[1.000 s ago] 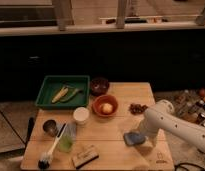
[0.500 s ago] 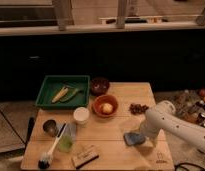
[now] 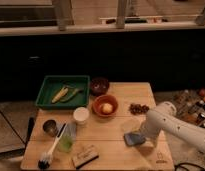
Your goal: Place sponge in paper cup
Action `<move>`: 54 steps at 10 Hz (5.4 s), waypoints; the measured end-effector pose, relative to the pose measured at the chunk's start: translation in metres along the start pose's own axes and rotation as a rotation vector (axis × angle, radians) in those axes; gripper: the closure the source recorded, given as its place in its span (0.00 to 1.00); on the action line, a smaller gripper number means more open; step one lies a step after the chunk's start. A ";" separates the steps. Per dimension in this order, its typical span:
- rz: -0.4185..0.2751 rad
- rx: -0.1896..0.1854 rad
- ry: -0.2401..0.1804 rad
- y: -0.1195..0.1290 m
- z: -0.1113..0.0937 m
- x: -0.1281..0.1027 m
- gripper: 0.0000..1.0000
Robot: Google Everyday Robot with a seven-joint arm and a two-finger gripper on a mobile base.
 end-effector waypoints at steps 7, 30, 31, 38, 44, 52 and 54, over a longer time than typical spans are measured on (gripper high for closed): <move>-0.040 -0.003 0.004 0.003 0.002 -0.001 0.20; -0.130 0.001 0.080 -0.010 -0.068 0.000 0.97; -0.138 0.002 0.086 -0.015 -0.073 -0.002 0.95; -0.159 -0.017 0.108 -0.060 -0.094 -0.017 0.28; -0.154 -0.009 0.108 -0.086 -0.083 -0.021 0.34; -0.094 0.008 0.041 -0.064 -0.036 -0.010 0.20; -0.089 0.004 0.022 -0.058 -0.027 -0.008 0.20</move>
